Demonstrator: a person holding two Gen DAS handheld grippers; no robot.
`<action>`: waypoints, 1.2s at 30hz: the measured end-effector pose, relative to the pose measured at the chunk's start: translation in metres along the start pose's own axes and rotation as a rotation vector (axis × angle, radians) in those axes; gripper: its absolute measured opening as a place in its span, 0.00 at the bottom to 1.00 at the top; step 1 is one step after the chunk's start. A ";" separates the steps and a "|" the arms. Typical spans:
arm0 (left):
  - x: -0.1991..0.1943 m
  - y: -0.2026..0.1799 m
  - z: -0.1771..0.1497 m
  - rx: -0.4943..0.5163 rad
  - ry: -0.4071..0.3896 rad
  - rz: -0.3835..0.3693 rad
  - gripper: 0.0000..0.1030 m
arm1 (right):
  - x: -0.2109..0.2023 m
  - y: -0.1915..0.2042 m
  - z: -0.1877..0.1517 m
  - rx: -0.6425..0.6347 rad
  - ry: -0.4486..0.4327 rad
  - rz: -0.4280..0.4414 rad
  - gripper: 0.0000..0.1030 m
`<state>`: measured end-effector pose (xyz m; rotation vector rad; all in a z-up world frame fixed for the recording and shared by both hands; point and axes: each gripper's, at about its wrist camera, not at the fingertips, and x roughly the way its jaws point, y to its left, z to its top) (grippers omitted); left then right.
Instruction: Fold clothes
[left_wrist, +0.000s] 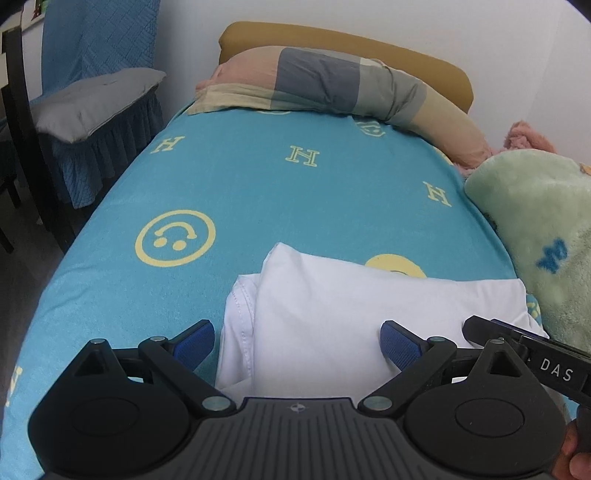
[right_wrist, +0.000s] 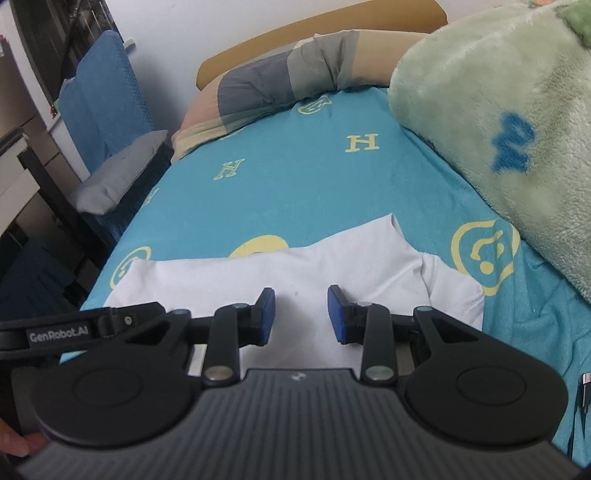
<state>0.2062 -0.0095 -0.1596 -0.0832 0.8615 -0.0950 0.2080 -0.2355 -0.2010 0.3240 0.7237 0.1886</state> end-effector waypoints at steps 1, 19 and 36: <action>-0.005 -0.001 0.000 -0.001 -0.005 -0.009 0.95 | -0.002 0.001 0.000 -0.003 -0.002 0.000 0.34; -0.067 -0.015 -0.055 0.053 0.093 -0.027 0.95 | -0.077 0.015 -0.043 -0.050 0.099 -0.061 0.31; -0.128 0.022 -0.078 -0.308 0.110 -0.257 0.95 | -0.148 0.002 -0.049 0.218 -0.054 0.004 0.81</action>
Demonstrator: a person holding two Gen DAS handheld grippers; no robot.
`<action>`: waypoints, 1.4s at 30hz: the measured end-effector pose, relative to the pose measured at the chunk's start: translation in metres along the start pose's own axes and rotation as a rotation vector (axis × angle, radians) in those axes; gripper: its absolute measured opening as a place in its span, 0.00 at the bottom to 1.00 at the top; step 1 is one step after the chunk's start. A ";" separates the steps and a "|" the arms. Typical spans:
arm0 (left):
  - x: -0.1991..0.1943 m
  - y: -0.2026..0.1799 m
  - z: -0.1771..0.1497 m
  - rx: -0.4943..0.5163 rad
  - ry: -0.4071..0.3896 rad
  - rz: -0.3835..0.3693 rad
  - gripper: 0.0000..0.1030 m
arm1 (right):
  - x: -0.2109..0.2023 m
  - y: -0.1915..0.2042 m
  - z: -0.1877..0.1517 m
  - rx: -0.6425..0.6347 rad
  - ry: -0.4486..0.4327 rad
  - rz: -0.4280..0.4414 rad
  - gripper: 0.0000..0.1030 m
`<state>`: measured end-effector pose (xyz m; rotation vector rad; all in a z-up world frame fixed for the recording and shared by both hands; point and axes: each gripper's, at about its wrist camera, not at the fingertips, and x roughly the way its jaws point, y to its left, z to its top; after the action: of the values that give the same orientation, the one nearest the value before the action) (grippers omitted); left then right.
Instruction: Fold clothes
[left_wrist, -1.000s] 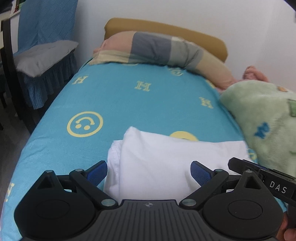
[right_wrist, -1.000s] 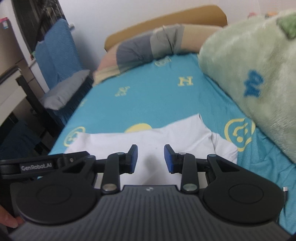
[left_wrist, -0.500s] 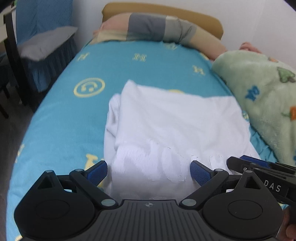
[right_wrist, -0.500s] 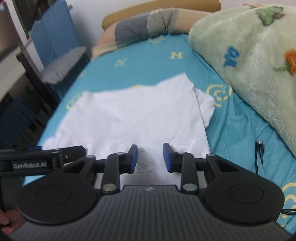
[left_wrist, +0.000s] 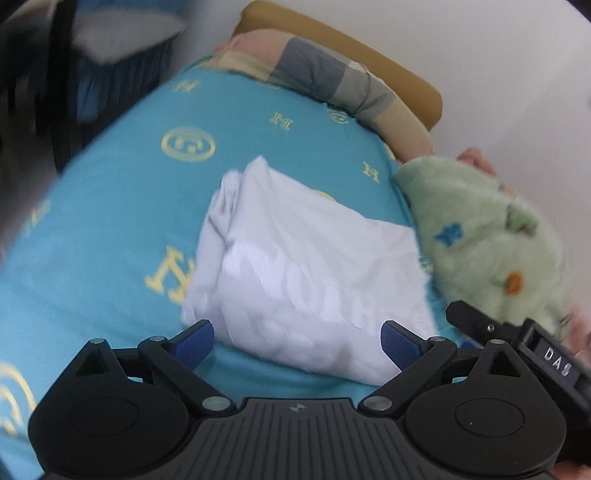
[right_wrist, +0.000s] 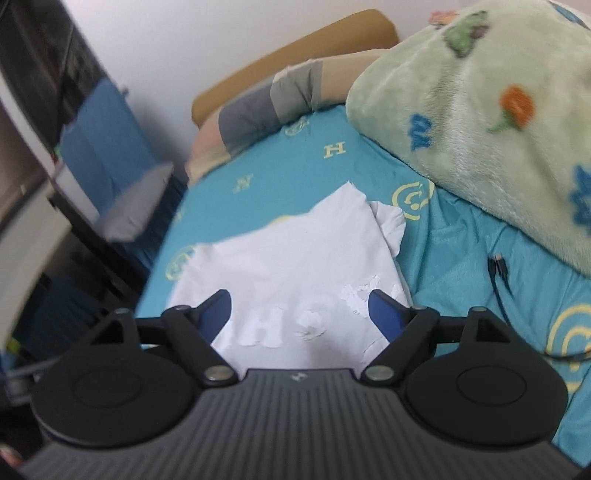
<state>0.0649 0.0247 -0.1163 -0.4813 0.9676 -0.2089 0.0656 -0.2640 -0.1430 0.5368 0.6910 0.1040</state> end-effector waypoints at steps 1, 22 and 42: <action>0.002 0.005 -0.001 -0.046 0.017 -0.026 0.95 | -0.002 -0.004 0.000 0.037 0.004 0.009 0.81; 0.057 0.054 0.004 -0.447 -0.030 -0.090 0.36 | 0.036 -0.046 -0.030 0.573 0.249 0.279 0.83; 0.028 0.040 0.016 -0.431 -0.064 -0.169 0.24 | 0.052 -0.069 -0.040 0.717 0.072 0.113 0.25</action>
<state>0.0922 0.0536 -0.1488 -0.9616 0.9107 -0.1352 0.0751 -0.2923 -0.2336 1.2651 0.7622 -0.0246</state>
